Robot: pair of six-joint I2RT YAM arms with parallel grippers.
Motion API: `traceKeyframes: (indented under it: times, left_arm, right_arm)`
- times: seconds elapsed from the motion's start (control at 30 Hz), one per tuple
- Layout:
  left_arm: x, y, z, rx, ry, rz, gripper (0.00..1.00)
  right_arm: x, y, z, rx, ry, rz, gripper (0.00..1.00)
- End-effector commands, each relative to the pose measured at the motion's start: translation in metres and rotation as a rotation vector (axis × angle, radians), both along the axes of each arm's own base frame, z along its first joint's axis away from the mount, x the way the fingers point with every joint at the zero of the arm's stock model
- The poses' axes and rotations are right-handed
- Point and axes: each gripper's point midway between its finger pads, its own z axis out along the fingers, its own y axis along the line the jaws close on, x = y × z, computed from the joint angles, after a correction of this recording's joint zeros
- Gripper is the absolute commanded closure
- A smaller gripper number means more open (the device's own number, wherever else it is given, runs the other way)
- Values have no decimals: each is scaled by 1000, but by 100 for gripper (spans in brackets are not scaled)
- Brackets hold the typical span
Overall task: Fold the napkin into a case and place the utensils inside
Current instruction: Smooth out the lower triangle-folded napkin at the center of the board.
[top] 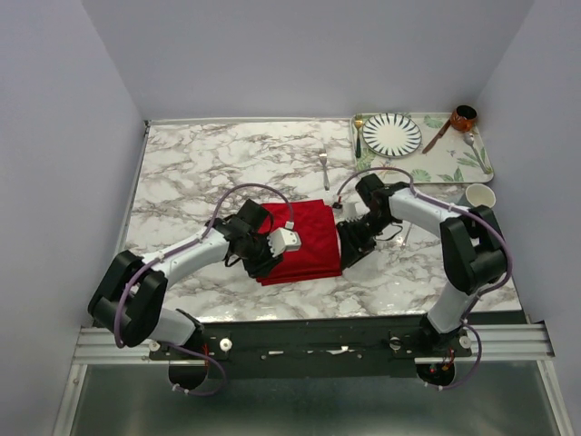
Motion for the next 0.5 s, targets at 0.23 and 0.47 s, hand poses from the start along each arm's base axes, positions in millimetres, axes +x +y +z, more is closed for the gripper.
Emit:
traceKeyframes:
  times: [0.23, 0.47]
  left_arm:
    - [-11, -13, 15, -39, -137, -213, 53]
    - [14, -52, 48, -139, -187, -164, 50]
  right_arm:
    - [72, -14, 20, 101, 51, -295, 58]
    - [89, -4, 19, 120, 87, -333, 63]
